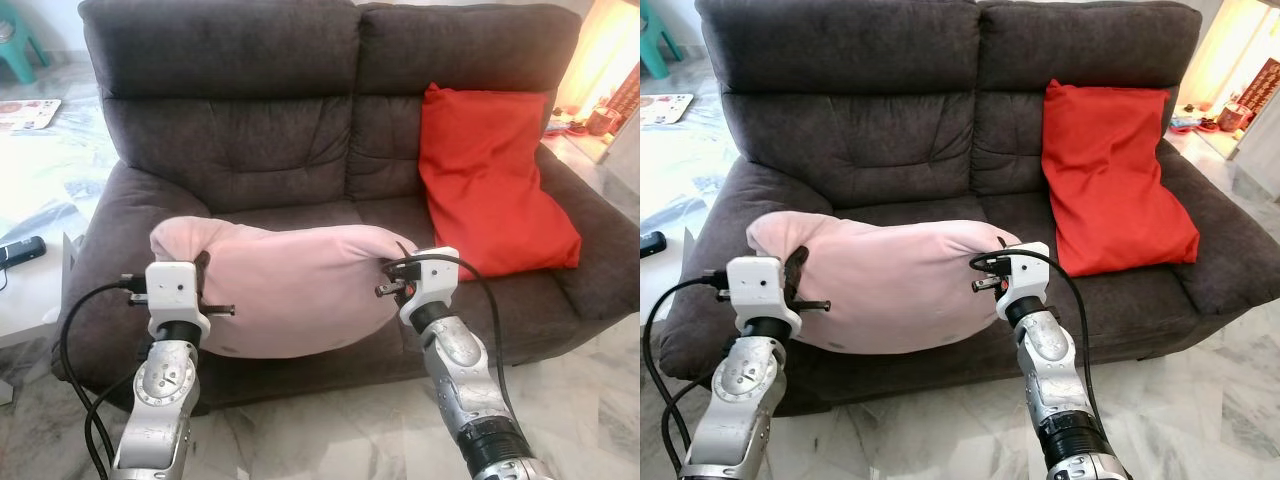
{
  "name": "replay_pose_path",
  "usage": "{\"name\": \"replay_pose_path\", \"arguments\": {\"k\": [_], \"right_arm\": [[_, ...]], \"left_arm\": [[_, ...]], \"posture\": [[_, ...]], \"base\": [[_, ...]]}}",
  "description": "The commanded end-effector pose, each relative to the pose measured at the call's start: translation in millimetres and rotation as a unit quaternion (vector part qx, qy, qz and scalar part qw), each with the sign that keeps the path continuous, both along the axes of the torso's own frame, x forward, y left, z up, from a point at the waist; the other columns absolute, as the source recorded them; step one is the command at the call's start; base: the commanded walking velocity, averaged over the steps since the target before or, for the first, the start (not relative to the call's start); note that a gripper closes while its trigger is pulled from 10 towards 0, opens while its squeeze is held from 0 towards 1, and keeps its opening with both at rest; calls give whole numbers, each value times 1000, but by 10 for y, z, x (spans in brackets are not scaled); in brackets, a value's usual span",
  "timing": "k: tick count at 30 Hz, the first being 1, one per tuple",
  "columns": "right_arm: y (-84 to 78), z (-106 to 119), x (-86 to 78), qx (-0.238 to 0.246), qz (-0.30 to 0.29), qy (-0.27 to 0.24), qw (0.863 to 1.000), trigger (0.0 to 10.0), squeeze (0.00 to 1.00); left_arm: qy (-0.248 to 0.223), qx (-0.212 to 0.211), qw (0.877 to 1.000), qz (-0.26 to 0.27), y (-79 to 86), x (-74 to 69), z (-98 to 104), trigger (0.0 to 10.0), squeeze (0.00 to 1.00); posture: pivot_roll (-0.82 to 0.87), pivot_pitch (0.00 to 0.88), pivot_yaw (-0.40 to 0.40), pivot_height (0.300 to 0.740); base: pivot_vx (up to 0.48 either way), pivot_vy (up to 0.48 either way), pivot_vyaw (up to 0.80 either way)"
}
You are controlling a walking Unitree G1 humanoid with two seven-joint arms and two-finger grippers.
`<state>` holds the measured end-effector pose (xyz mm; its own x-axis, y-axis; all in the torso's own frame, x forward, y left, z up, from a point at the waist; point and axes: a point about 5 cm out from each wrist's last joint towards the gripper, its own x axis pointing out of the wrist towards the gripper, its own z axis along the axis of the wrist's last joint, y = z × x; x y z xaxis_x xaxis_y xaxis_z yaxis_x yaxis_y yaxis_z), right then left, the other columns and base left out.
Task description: Move the pillow to the sofa from floor
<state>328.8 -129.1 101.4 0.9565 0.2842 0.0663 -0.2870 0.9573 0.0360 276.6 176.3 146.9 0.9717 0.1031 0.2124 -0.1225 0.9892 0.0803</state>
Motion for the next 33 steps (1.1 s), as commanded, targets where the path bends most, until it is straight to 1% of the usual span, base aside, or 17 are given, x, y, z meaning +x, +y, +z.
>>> {"name": "replay_pose_path", "arguments": {"k": [1, 2, 4, 6, 9, 10, 13, 16, 17, 21, 23, 24, 26, 29, 33], "right_arm": [[-92, 383, 96, 25, -23, -74, 997, 10000, 0], [-86, 406, 99, 25, -21, -79, 996, 10000, 0], [-65, 476, 109, 27, -18, -90, 995, 10000, 0], [-54, 502, 112, 29, -17, -95, 995, 10000, 0], [-22, 550, 117, 33, -10, -103, 994, 10000, 0], [-12, 555, 117, 32, -9, -104, 994, 10000, 0], [-7, 573, 121, 33, -9, -106, 994, 10000, 0], [-2, 581, 120, 32, -7, -106, 994, 10000, 0], [6, 586, 113, 23, -1, -110, 994, 10000, 0], [27, 596, 99, 18, 5, -117, 993, 10000, 0], [49, 581, 94, 28, 13, -111, 993, 10000, 0], [54, 573, 95, 25, 12, -108, 994, 10000, 0], [54, 568, 94, 24, 11, -108, 994, 10000, 0], [52, 553, 97, 36, 9, -101, 994, 10000, 0], [47, 551, 99, 33, 7, -100, 994, 10000, 0]], "left_arm": [[-43, 2, 999, 22, 80, -18, 213, 10000, 0], [-46, 3, 999, 22, 79, -22, 232, 10000, 0], [-56, 23, 998, 22, 72, -32, 294, 10000, 0], [-61, 29, 997, 23, 71, -35, 313, 10000, 0], [-62, 28, 997, 27, 74, -17, 326, 10000, 0], [-67, 22, 997, 28, 76, -12, 341, 10000, 0], [-75, 24, 997, 25, 63, 24, 412, 10000, 0], [-77, 28, 996, 21, 58, 31, 426, 10000, 0], [-76, 29, 996, 22, 59, 30, 421, 10000, 0], [-76, 29, 996, 24, 68, 28, 422, 10000, 0], [-75, 30, 996, 24, 69, 29, 422, 10000, 0], [-75, 31, 996, 25, 70, 29, 424, 10000, 0], [-75, 30, 996, 25, 71, 28, 425, 10000, 0], [-74, 29, 997, 25, 73, 28, 422, 10000, 0], [-71, 29, 997, 23, 65, 27, 407, 10000, 0]], "posture": [[93, 43, -52, 740], [93, 43, -52, 740], [97, 42, -53, 740], [99, 40, -53, 740], [100, 39, -53, 740], [98, 33, -52, 740], [101, 21, -49, 740], [101, 19, -47, 740], [103, 16, -46, 740], [106, 21, -46, 740], [110, 26, -48, 740], [112, 29, -48, 740], [113, 31, -48, 740], [111, 37, -47, 740], [108, 37, -47, 740]], "base": [[0, 0, 0], [0, 0, 0], [0, 0, 0], [0, 0, 0], [0, 0, 0], [0, 0, 0], [0, 0, 0], [171, 0, 0], [0, 0, 0], [267, 0, 691], [0, 0, 794], [0, 0, 794], [272, 0, 0], [0, 0, 0], [0, 0, 0]]}}
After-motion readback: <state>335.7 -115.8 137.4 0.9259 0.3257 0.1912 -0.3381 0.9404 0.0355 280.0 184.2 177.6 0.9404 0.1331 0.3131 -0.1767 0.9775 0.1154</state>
